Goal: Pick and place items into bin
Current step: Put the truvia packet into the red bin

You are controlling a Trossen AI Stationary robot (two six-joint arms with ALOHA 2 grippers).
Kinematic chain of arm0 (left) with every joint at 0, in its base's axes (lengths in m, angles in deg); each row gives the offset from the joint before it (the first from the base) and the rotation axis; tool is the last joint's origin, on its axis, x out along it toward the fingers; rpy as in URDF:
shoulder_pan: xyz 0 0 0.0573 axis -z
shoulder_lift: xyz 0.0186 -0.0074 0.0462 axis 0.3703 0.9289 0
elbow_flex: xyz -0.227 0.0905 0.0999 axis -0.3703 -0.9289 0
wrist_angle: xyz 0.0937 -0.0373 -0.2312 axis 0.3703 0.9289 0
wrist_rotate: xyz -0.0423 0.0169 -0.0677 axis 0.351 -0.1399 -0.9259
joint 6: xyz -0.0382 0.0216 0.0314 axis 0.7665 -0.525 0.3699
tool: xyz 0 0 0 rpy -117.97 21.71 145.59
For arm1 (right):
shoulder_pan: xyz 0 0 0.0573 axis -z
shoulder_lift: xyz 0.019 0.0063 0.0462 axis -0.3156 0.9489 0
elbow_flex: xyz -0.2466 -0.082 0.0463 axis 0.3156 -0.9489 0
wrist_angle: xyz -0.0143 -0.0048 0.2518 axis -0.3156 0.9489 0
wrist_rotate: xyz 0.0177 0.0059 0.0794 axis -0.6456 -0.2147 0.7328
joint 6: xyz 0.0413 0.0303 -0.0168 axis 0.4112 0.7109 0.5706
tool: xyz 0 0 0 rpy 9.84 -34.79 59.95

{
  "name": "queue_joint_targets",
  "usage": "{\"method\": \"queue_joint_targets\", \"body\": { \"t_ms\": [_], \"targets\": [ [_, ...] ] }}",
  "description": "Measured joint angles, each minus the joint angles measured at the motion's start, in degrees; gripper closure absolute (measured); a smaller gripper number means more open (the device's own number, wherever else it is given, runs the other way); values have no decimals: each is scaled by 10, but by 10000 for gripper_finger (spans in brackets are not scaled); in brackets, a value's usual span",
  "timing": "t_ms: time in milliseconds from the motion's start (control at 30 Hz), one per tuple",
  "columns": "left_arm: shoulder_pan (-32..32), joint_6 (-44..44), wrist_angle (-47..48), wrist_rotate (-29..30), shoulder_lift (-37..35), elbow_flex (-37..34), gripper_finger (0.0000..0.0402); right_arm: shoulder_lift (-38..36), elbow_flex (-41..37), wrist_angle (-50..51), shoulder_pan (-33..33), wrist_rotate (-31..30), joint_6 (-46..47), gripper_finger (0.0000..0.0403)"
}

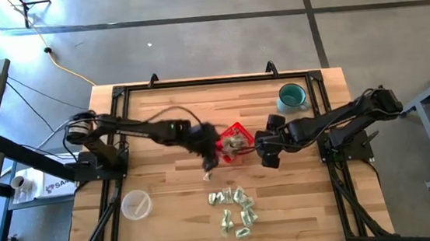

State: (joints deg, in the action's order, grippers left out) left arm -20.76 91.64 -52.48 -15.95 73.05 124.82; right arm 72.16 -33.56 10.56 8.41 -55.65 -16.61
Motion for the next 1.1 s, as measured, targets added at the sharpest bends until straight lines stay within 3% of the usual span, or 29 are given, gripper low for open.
{"method": "queue_joint_targets", "body": {
  "t_ms": [167,333,467,633,767,967,1100],
  "targets": [
    [79,26,49,41,7,0,138,0,-24,-53,-7,21,-22,75],
    [118,169,67,110,44,-1,148,0,-28,-66,0,15,-25,75],
    [127,263,58,118,81,0,155,0,-28,-70,8,14,-25,75],
    [126,307,58,101,123,0,167,0,-28,-71,15,13,-25,75],
    [126,302,58,124,131,0,215,0,-28,-69,15,13,-25,75],
    [98,255,40,187,130,0,368,0,-28,-65,15,5,-25,76],
    [71,221,66,171,111,41,364,0,-28,-48,15,0,-25,76]
  ]
}}
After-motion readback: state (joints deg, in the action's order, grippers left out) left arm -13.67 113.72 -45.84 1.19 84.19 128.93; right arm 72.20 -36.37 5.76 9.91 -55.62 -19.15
